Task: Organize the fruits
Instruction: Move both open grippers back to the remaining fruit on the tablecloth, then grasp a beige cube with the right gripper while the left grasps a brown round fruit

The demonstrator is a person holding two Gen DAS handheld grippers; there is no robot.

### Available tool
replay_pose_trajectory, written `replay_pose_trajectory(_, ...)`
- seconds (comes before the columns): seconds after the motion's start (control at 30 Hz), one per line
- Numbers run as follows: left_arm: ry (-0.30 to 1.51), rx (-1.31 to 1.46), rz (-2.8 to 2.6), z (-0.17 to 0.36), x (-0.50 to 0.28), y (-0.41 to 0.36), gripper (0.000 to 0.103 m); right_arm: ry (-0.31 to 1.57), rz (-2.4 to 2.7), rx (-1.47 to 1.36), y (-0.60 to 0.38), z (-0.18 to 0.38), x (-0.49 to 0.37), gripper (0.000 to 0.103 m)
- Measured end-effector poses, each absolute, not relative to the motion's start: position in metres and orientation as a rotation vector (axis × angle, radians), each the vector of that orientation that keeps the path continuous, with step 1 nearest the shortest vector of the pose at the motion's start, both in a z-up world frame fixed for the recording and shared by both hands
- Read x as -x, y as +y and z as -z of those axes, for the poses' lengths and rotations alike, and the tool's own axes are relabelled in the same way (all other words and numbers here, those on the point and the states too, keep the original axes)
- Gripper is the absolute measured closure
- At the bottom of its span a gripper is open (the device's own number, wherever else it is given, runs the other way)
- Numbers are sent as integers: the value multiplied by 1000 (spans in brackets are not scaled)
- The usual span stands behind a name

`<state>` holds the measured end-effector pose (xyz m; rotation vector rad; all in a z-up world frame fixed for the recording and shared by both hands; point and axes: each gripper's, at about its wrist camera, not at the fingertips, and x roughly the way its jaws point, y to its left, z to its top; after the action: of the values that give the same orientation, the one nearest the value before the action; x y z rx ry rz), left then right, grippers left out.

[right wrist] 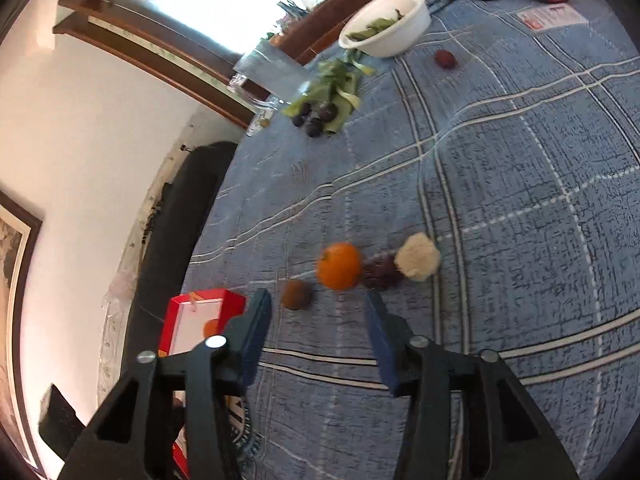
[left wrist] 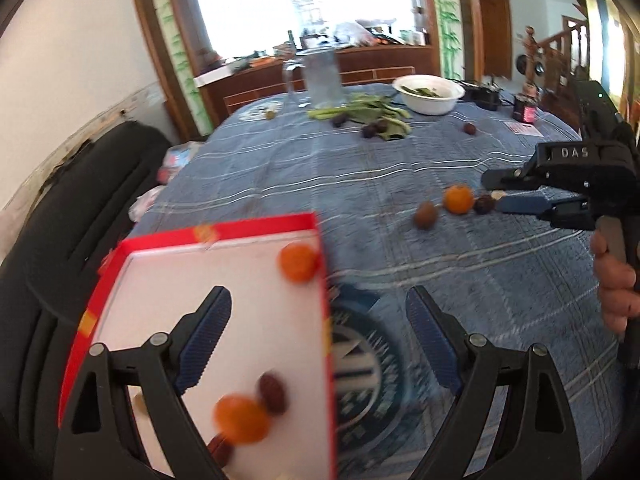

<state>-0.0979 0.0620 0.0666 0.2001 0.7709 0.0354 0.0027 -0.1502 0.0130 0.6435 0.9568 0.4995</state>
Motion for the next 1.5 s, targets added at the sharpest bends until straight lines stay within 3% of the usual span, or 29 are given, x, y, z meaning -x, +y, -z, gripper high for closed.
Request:
replay_pose_trajectory(0.2,835,-236,1,-51,56,34,14,961,-416,-641,-158,-10,-5,65)
replay_pose_trajectory(0.47,883,-242,67,-40,28,21,14,962,-385,-587,-156,-15,-6,67)
replay_pose_trajectory(0.57,894,-256,66,-38,25,20,14,974,-327,-428,-145,-20,-6,79)
replay_pose_trajectory(0.6,896,-256,55,-38,25,21,14,973,-285,-357,-144,-22,-5,89)
replay_pose_trajectory(0.67,895,-253,41,-39,26,24,14,920,-137,-252,-151,-27,0,83)
replay_pose_trajectory(0.8,891,-239,41,-42,26,28,14,920,-218,-501,-193,-28,-5,83)
replay_pose_trajectory(1.27,913,-303,110,-37,2,5,14,943,-179,-511,-190,-13,-19,83)
replay_pose_trajectory(1.37,919,-297,123,-33,-3,3,14,929,-179,-491,-185,-13,-17,70)
replay_pose_trajectory(1.5,933,-282,128,-27,-10,1,14,917,-159,-416,-176,-14,-17,68)
